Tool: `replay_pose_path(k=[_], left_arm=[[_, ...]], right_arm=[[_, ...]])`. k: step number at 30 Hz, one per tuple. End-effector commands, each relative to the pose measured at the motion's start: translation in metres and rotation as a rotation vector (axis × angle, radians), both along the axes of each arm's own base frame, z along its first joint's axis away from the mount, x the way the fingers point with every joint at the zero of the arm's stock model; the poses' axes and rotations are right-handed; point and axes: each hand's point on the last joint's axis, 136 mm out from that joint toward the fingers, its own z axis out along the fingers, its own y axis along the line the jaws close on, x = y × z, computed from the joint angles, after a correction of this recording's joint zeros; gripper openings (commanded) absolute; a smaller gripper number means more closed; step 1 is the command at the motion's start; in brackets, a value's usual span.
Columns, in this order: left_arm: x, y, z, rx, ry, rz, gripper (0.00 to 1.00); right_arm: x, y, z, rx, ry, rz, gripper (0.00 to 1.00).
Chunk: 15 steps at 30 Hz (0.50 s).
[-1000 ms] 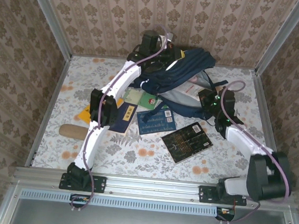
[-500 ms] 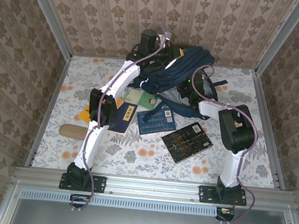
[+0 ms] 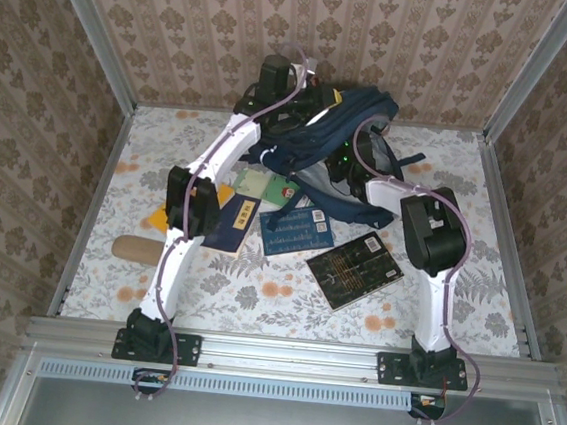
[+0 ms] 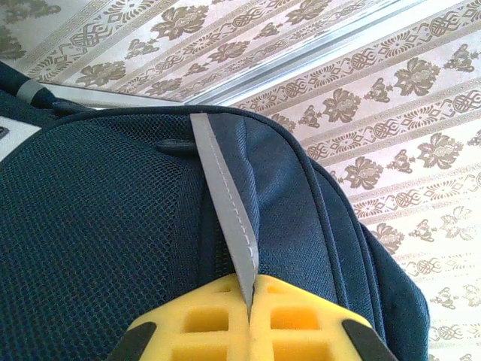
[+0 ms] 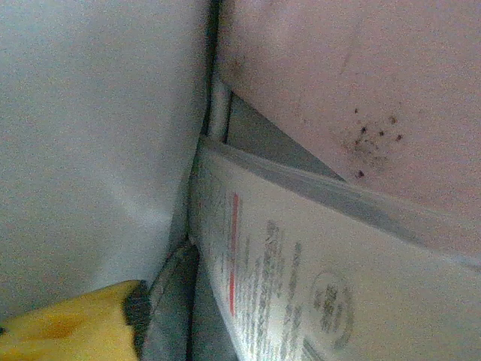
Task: Pack the student bag
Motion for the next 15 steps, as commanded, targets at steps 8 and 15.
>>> replay_pose_path(k=[8,15], left_arm=[[0.018,0.031,0.061,-0.071,-0.168,0.093,0.00],[0.015,0.018,0.045,-0.057,-0.155,0.069,0.00]], right_arm=[[-0.062,-0.079,0.053,-0.157,-0.042,-0.020,0.82],[-0.083,-0.111,0.054,-0.192,-0.027,-0.045,0.81]])
